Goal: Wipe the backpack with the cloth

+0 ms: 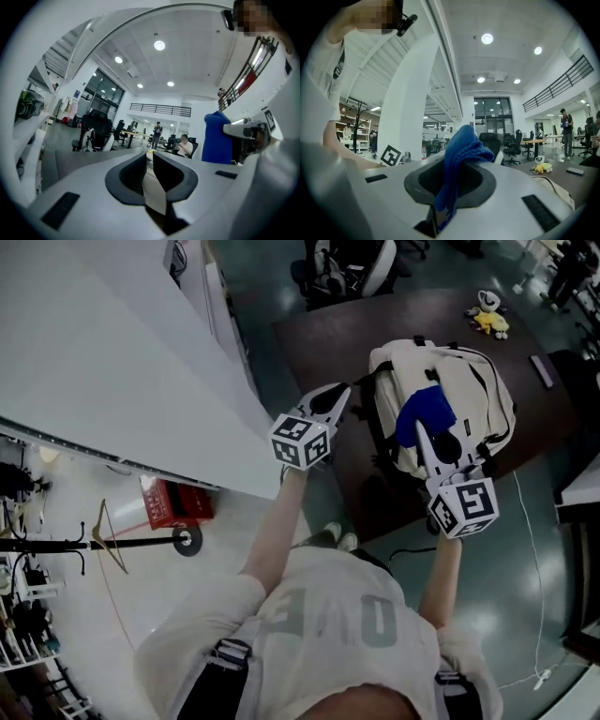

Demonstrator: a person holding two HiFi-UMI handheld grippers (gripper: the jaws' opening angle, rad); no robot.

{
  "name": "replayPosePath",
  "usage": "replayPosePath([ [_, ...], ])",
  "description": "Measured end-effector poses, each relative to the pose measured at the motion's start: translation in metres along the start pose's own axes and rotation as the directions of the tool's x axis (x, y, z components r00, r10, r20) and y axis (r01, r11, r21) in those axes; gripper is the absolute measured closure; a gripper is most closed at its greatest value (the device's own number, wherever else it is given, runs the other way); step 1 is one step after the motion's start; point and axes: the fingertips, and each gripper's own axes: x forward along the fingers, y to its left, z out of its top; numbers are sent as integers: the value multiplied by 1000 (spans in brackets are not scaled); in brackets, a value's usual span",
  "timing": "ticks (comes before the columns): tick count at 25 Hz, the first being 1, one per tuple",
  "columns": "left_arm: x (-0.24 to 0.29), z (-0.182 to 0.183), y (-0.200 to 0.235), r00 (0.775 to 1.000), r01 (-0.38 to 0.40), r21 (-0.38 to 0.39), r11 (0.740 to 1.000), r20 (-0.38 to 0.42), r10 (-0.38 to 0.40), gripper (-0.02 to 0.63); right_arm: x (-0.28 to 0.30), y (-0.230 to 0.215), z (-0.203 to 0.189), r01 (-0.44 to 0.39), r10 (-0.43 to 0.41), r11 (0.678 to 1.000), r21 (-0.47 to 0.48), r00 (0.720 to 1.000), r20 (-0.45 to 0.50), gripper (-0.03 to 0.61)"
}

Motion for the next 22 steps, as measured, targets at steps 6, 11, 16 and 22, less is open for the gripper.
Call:
replayPosePath([
  [6,40,-29,12,989,95,118,988,-123,-81,533,-2,-2,-17,120,-120,992,39,993,-8,537],
  [11,73,-58,36,972,177,78,981,-170,-162,518,8,-13,-29,233,-232,971,50,972,-28,536],
  [16,84,-79,45,948,259,126,958,-224,-227,507,29,-10,-35,302,-301,950,82,953,-27,537],
  [22,96,-99,58,931,304,149,941,-255,-260,482,53,-3,-58,356,-350,930,92,934,-71,536],
])
